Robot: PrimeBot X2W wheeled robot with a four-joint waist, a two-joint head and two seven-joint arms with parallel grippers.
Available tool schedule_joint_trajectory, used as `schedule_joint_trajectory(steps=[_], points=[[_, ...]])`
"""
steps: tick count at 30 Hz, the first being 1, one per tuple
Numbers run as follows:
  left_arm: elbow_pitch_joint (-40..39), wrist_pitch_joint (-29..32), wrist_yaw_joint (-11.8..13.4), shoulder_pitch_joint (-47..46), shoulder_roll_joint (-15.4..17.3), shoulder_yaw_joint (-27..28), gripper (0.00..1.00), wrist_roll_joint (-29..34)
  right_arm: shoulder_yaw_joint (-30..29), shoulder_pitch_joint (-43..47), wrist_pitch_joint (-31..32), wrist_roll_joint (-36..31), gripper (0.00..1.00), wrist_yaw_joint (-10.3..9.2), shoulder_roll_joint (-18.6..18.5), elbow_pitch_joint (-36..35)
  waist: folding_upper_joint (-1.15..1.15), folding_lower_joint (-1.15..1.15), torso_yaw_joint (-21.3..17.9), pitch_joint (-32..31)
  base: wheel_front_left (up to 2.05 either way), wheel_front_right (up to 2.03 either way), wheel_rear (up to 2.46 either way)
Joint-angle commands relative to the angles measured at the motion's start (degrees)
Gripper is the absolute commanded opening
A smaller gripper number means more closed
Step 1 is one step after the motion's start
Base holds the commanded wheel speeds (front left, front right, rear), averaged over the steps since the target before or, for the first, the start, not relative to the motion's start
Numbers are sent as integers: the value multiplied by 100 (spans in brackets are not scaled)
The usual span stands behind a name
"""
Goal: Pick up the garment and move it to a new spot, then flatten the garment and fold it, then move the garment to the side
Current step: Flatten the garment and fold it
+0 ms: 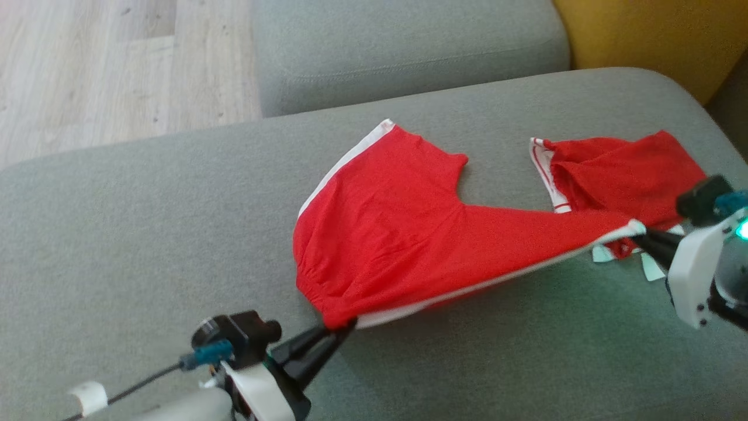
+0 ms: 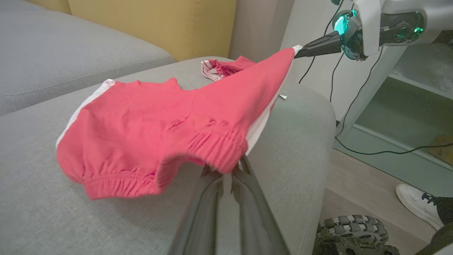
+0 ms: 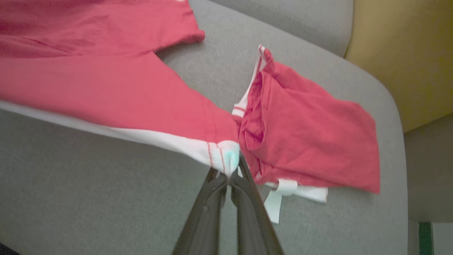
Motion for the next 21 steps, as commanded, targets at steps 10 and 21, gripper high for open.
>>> schedule_joint_trajectory(steps=[10,21], points=[[-65,-30,115,-782,259,653,0,-97,-864,-696,-155,-737,0,-5,187,28,0,1,433,557,0,0,0],[679,-6,-138,-1662,-30,955,0,-170,-776,-1923,-46,-1293,0,-5,892,833,0,1,1079,1368,0,0,0]])
